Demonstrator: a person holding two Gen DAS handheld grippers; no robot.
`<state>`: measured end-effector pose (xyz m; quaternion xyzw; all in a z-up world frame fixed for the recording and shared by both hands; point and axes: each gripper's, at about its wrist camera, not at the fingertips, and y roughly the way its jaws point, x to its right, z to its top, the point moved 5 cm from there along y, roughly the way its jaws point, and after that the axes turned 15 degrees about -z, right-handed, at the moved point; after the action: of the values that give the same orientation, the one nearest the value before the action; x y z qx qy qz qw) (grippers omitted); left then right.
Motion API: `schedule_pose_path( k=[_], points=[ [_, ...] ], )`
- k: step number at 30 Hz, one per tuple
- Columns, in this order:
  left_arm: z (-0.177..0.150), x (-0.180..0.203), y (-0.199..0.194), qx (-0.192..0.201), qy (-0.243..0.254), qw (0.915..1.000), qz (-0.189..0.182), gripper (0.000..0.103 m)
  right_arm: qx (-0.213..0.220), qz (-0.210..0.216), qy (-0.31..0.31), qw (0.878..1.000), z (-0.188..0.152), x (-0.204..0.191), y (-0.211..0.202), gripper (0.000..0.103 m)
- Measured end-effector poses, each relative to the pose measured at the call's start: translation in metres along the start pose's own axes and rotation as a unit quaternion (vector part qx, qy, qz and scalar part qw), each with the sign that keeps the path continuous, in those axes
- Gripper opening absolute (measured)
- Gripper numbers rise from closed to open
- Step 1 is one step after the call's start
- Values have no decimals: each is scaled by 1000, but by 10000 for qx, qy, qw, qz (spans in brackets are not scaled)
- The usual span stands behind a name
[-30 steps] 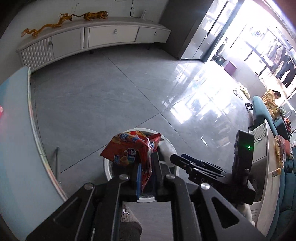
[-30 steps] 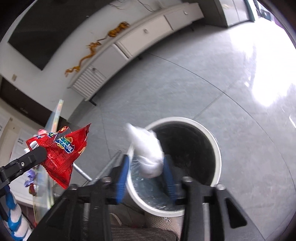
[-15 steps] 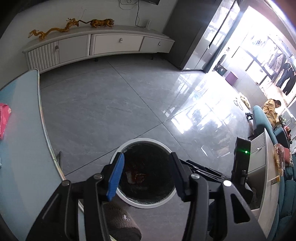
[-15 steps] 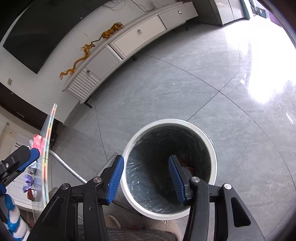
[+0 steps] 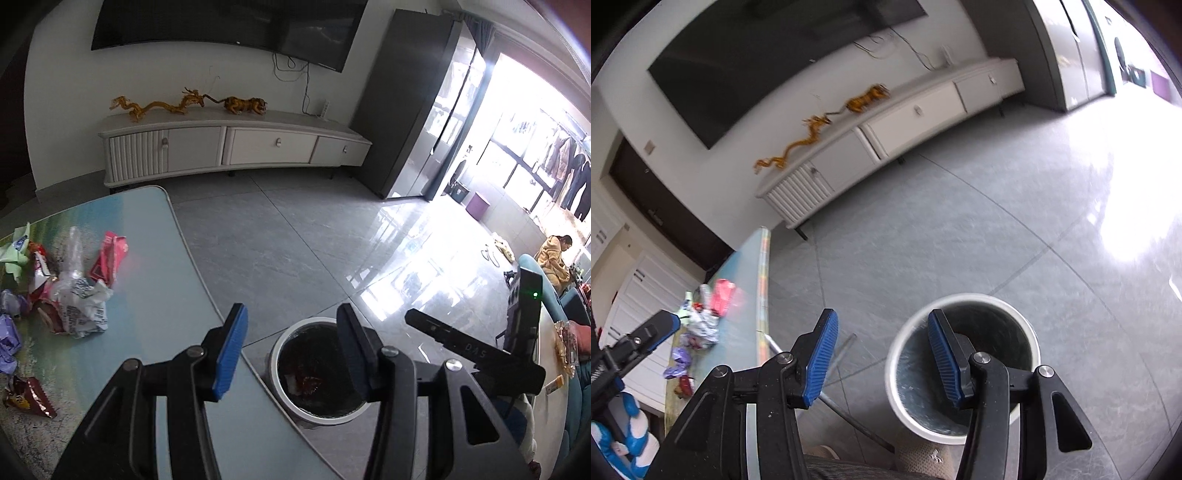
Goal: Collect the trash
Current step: 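Move both tools back over the trash pile on the table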
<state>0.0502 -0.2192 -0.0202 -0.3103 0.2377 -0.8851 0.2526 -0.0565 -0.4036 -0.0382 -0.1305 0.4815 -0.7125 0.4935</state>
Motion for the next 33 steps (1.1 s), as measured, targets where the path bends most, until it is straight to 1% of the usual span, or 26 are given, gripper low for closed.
schedule_pose_path(
  k=[6, 9, 12, 15, 17, 19, 20, 22, 26, 29, 33],
  points=[
    [5, -38, -59, 431, -199, 9987, 159, 48, 310, 165, -358, 9987, 9, -51, -32, 48],
    [7, -58, -90, 648, -282, 9971, 298, 48, 443, 300, -516, 9972, 15, -79, -48, 48],
    [12, -76, -121, 883, -365, 9944, 444, 48, 569, 459, -690, 9949, 22, -108, -64, 48],
    [22, -98, -156, 1110, -445, 9902, 720, 48, 701, 604, -913, 9915, 31, -140, -79, 48],
    [23, -112, -173, 1197, -504, 9882, 810, 48, 802, 743, -1054, 9884, 39, -160, -89, 48],
    [26, -132, -188, 1241, -678, 9856, 923, 48, 864, 931, -1147, 9852, 46, -181, -96, 48],
    [23, -136, -191, 1252, -726, 9847, 969, 48, 876, 1029, -1171, 9839, 50, -191, -97, 48],
    [22, -156, -198, 1256, -889, 9822, 1078, 47, 895, 1185, -1191, 9817, 57, -209, -98, 48],
    [21, -179, -195, 1208, -1152, 9799, 1094, 47, 886, 1314, -1243, 9795, 69, -241, -86, 48],
    [20, -189, -181, 1078, -1250, 9799, 1122, 47, 779, 1415, -1357, 9775, 70, -262, -68, 48],
    [11, -209, -146, 719, -1452, 9794, 1208, 47, 376, 1620, -1617, 9727, 50, -285, -29, 48]
  ],
)
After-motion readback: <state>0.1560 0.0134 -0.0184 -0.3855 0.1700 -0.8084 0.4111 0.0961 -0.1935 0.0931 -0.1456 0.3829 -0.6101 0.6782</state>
